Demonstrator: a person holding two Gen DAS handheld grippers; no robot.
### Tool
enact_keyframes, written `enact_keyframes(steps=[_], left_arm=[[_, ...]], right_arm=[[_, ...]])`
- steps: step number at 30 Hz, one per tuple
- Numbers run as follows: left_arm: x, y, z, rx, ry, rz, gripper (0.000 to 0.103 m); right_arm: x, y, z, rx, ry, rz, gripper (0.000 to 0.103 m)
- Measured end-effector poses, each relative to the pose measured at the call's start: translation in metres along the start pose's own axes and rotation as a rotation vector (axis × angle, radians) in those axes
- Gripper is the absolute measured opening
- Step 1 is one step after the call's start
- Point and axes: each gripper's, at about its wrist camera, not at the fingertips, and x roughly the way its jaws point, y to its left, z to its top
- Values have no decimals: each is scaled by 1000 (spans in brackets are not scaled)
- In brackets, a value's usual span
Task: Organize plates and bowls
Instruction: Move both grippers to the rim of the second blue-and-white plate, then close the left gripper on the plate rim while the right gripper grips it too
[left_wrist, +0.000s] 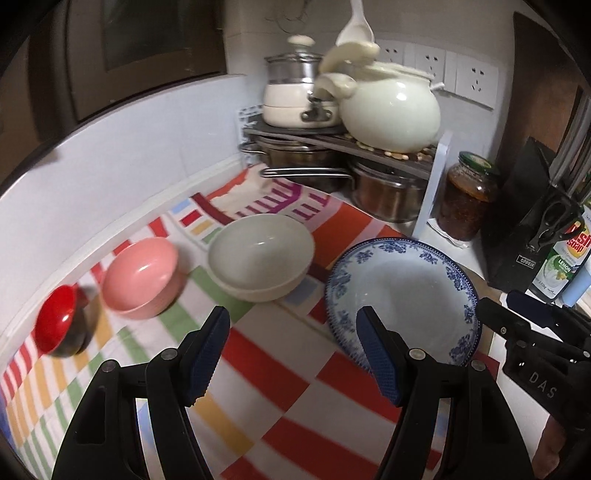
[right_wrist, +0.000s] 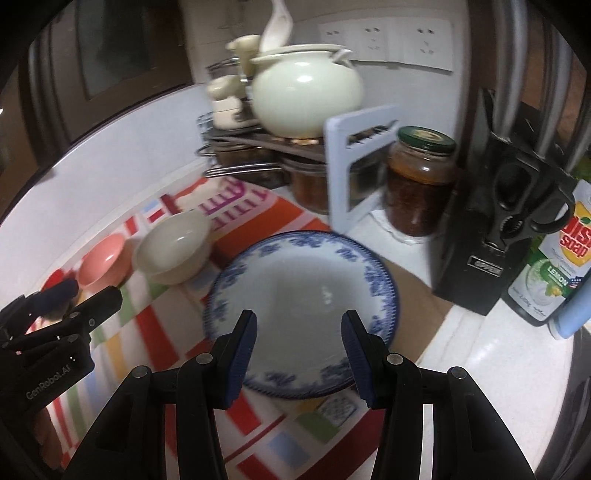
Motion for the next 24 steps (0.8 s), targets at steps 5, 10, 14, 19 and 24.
enact_keyframes(steps=[5, 10, 14, 19, 24], left_arm=[[33, -14, 5, 6, 36, -23, 70], [59, -23, 3, 6, 58, -18, 70], [78, -29, 1, 10, 85, -19, 68], [100, -35, 0, 13, 114, -30, 66], [114, -41, 0, 18, 129, -41, 63]], right_arm=[[20, -19, 3, 43, 14, -41, 49], [44, -33, 4, 62, 36, -61, 49], [61, -43, 4, 67, 41, -80, 49], [79, -52, 2, 75, 53, -100, 49], [95, -61, 3, 88, 64, -109, 49]])
